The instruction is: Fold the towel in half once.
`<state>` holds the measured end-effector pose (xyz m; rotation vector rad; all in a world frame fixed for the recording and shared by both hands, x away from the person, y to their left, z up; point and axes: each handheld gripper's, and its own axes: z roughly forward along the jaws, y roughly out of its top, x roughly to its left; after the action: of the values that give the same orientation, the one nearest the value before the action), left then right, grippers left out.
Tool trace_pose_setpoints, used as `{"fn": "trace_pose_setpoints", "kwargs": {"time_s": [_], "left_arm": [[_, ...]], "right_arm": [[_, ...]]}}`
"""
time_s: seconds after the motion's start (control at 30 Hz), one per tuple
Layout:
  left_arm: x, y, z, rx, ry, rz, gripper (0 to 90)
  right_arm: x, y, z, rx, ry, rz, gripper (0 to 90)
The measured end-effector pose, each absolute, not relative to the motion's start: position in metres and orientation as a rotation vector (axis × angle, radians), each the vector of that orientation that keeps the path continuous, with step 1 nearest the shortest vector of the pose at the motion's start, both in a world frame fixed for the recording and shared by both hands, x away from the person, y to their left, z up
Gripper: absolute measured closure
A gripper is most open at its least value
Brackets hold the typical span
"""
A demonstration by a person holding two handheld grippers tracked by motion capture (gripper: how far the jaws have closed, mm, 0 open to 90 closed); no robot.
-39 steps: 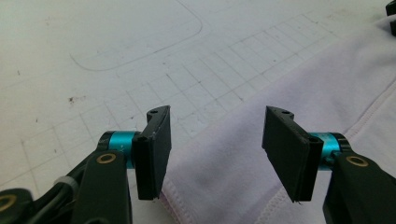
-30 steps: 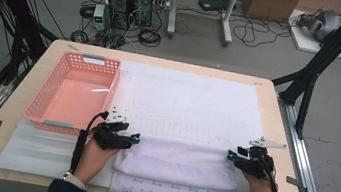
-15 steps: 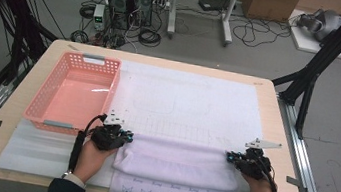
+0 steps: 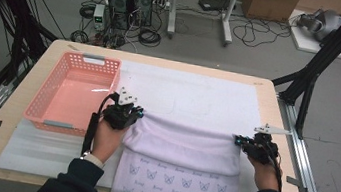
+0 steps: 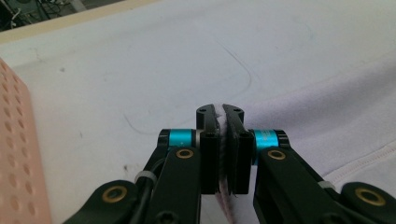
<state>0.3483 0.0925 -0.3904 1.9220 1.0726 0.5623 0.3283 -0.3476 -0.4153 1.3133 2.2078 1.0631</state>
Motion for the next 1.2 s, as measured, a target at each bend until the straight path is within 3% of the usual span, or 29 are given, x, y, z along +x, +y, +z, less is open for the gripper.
{"fn": "trace_pose_setpoints", "kwargs": {"time_s": [0.43, 0.7, 0.73, 0.8, 0.9, 1.2], "left_arm": [[0.397, 0.091, -0.376, 1.836, 1.197, 0.555, 85.2], [0.406, 0.089, -0.374, 1.846, 1.207, 0.551, 84.6], [0.406, 0.088, -0.376, 1.850, 1.214, 0.526, 82.2], [0.405, 0.085, -0.377, 1.870, 1.216, 0.498, 68.8], [0.397, 0.080, -0.375, 1.857, 1.168, 0.509, 59.0], [0.379, 0.075, -0.403, 1.918, 1.144, 0.462, 50.9]], "right_arm": [[0.375, -0.347, -0.395, 1.309, 2.154, 1.041, 85.5], [0.392, -0.345, -0.395, 1.338, 2.125, 1.045, 85.1], [0.392, -0.344, -0.395, 1.341, 2.123, 1.042, 83.2], [0.392, -0.344, -0.397, 1.365, 2.116, 1.066, 69.8], [0.387, -0.346, -0.397, 1.382, 2.094, 1.090, 61.8], [0.373, -0.347, -0.396, 1.367, 2.174, 1.124, 60.8]]}}
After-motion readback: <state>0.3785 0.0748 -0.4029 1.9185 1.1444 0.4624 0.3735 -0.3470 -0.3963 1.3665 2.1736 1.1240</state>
